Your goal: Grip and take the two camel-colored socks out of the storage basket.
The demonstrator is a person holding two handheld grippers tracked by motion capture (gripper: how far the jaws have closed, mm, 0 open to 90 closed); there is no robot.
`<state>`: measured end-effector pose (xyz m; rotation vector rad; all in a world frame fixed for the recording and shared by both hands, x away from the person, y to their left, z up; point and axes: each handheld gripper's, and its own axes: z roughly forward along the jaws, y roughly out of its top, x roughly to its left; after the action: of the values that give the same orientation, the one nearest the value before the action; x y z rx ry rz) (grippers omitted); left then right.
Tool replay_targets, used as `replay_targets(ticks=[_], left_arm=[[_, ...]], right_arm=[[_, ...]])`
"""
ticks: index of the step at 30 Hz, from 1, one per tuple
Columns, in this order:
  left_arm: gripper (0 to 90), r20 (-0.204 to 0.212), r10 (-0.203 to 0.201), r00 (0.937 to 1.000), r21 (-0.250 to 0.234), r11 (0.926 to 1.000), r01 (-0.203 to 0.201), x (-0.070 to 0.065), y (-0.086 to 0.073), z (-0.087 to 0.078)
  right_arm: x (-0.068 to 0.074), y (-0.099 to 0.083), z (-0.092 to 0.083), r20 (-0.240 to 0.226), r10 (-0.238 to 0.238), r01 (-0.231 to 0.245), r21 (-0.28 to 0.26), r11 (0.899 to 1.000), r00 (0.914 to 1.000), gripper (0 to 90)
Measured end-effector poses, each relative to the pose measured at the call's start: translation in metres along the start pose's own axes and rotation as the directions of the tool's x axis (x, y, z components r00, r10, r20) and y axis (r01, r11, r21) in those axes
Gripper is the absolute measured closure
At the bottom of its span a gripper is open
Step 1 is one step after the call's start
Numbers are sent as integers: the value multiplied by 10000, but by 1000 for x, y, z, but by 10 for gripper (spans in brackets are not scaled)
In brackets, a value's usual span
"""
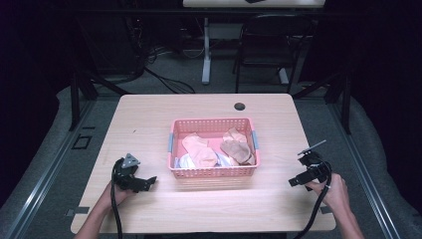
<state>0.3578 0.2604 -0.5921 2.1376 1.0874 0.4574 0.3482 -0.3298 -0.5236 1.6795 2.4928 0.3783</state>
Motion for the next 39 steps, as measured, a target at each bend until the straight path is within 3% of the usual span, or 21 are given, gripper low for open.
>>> replay_targets(ticks=[5,7,8,10,14,22,29,33,39], left_arm=[[0,-1,-6,10000,-3,10000,6,0,0,0],[0,-2,-9,10000,-6,10000,9,0,0,0],[0,-2,-18,10000,-14,10000,18,0,0,0],[0,-8,13,10000,7,10000,-13,0,0,0],[0,-1,3,10000,1,10000,-3,0,0,0],[0,-23,1,10000,-13,10000,-1,0,0,0],[0,-34,7,10000,10,10000,-7,-1,-1,-1],[0,-40,-38,10000,-3,10000,38,-1,-1,-1],[0,-35,-55,10000,-2,10000,55,-1,-1,-1]], right_arm=[[4,1,1,-71,-13,12,-17,10000,10000,120],[3,3,-2,-62,-250,251,233,9994,9997,118],[6,2,0,-133,16,-18,-141,9999,9999,116],[6,5,-4,-101,-305,307,194,9993,9995,110],[9,9,-8,18,-531,530,174,9984,9986,109],[15,16,-17,94,-622,622,4,9981,9980,83],[20,24,-16,96,-685,683,168,9975,9976,53],[23,27,-21,194,-543,546,-134,9984,9983,48],[29,35,-37,-166,-522,512,-540,9972,9985,42]])
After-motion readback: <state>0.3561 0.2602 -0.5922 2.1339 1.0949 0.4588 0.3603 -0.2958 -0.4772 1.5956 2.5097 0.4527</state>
